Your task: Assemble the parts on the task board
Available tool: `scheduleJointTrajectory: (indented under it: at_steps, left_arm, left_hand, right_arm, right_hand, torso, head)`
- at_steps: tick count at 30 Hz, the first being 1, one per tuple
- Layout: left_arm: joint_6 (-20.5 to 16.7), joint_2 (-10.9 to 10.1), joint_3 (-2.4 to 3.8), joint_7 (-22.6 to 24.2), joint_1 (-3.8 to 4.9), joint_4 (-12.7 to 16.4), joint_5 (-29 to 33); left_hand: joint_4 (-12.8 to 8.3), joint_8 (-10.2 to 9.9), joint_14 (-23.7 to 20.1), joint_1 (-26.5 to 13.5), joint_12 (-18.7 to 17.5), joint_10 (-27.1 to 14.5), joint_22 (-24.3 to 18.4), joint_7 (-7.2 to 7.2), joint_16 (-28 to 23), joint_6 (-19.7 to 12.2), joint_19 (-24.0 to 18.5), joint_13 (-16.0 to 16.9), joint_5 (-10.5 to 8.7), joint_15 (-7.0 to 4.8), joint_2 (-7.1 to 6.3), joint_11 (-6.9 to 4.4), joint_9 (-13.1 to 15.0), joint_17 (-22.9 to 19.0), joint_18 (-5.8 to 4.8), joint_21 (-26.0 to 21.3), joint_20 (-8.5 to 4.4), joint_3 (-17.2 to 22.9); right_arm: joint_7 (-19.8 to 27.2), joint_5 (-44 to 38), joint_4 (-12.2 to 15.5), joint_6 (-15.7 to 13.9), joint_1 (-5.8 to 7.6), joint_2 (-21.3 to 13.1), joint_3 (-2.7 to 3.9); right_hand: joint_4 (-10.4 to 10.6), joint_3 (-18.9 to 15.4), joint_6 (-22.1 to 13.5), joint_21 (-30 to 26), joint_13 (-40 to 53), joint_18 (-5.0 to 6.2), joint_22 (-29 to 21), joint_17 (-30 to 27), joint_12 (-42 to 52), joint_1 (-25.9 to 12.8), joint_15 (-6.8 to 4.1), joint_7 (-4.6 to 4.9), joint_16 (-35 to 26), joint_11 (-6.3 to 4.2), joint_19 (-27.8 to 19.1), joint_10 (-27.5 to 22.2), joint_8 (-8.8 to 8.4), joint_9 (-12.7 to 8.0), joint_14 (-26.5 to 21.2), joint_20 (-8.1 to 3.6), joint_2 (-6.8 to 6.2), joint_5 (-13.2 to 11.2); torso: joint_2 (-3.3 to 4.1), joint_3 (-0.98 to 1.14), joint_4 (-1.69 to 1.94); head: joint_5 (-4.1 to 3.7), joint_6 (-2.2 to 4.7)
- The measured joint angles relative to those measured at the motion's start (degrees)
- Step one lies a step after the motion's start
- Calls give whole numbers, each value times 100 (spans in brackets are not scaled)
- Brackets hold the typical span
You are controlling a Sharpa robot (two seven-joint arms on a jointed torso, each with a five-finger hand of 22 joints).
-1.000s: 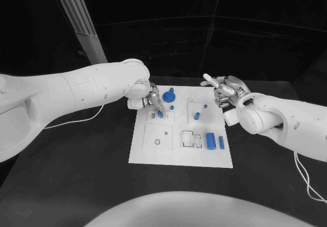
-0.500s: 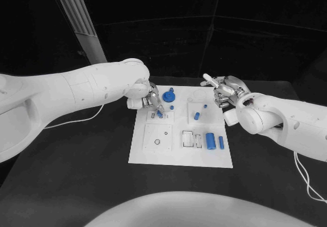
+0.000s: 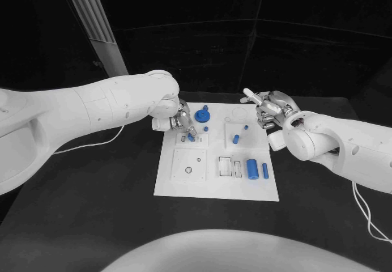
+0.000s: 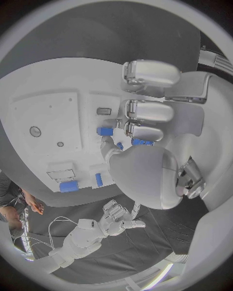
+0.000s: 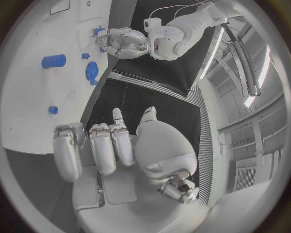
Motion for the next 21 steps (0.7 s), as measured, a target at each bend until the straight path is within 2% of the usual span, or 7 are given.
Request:
scheduleJointTrajectory:
  at_steps: [21]
  left_arm:
    - [-11, 30, 1, 0, -4, -20, 4]
  left_hand:
    - [-40, 6, 0, -14, 0, 0, 0, 1, 0, 1, 0, 0, -43, 0, -15, 0, 2, 0, 0, 0, 0, 74]
  right_arm:
    - [-3, 0, 1, 0, 0, 0, 0]
  right_hand:
    - [0, 0, 0, 0, 0, 0, 0, 0, 0, 0, 0, 0, 0, 0, 0, 0, 0, -3, 0, 0, 0, 0]
  torso:
    - [2, -1, -1]
  head:
    - [-13, 0]
